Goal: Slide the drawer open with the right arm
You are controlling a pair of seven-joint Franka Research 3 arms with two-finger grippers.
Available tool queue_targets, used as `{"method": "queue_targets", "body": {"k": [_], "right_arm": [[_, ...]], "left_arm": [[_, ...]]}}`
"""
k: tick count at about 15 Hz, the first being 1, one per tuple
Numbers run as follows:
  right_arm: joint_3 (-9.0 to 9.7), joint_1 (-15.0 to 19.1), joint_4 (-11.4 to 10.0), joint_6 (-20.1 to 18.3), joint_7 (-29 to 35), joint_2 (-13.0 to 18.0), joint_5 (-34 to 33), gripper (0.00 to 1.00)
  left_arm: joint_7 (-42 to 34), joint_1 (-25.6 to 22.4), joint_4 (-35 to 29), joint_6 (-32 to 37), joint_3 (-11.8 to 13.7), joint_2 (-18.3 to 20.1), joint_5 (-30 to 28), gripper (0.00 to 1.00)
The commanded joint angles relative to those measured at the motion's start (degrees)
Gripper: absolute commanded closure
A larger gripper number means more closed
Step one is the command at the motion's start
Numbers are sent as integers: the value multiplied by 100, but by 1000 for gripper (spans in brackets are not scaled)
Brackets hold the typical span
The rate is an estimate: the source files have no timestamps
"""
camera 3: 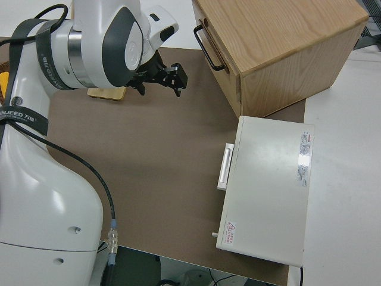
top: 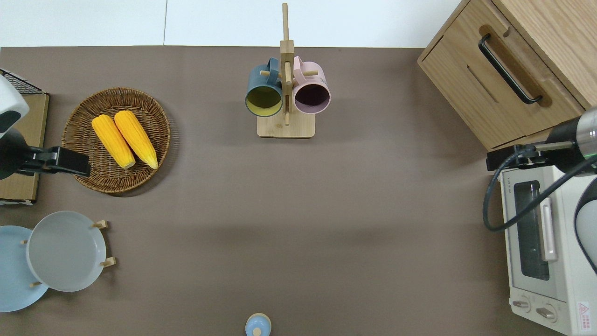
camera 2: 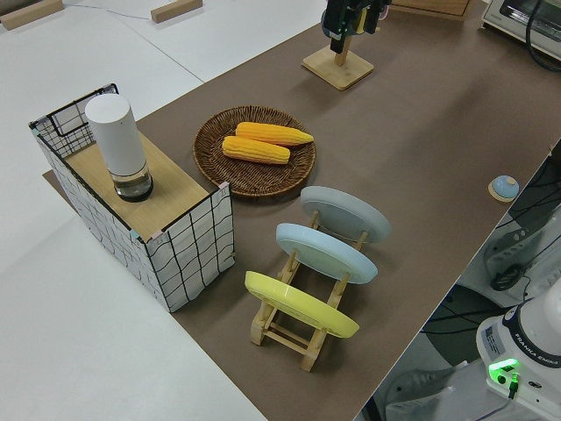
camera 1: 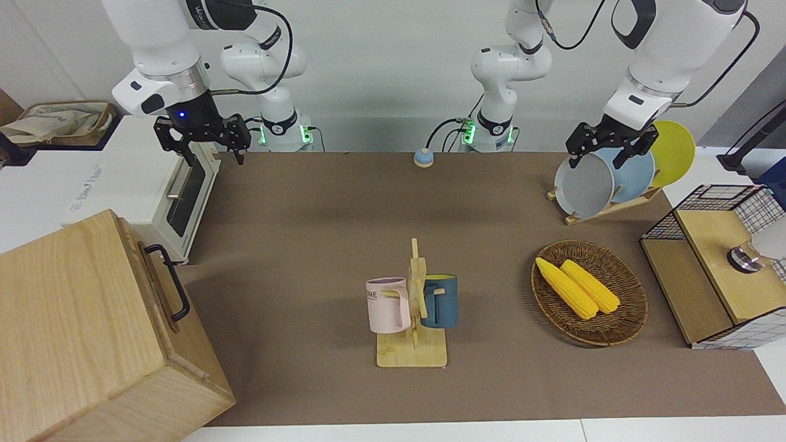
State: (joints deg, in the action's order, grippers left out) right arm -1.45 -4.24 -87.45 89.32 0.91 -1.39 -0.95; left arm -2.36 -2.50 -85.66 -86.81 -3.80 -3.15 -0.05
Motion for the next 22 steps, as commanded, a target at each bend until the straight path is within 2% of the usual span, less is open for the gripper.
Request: {"method": "queue_targets", "body": {"k": [1, 5, 7, 9, 13, 15, 19, 22], "right_arm": [[13, 72, 114, -90, 14, -72, -2, 13], [-5, 99, 123, -82, 32, -72, -46, 13], [-5, 64, 132, -47, 49, -81, -308, 13], [13, -6, 298, -46, 49, -177, -668, 15], [30, 2, 343, 15, 67, -256, -880, 13], [39, -50, 518, 15, 58, -388, -1134, 15], [39, -506, 580, 24, 102, -476, -2012, 13], [48, -875, 580, 15, 426, -547, -2759, 13]], "left_arm": [[60, 39, 49, 103, 2, 25, 102, 7], [60, 39, 49, 103, 2, 25, 102, 7], [60, 39, 49, 103, 2, 25, 102, 7], [60, 39, 58, 103, 2, 25, 102, 7], [60, 39, 58, 103, 2, 25, 102, 7], [60, 39, 58, 103, 2, 25, 102, 7], [60, 39, 49, 103, 2, 25, 102, 7], [60, 39, 58, 103, 2, 25, 102, 7]]}}
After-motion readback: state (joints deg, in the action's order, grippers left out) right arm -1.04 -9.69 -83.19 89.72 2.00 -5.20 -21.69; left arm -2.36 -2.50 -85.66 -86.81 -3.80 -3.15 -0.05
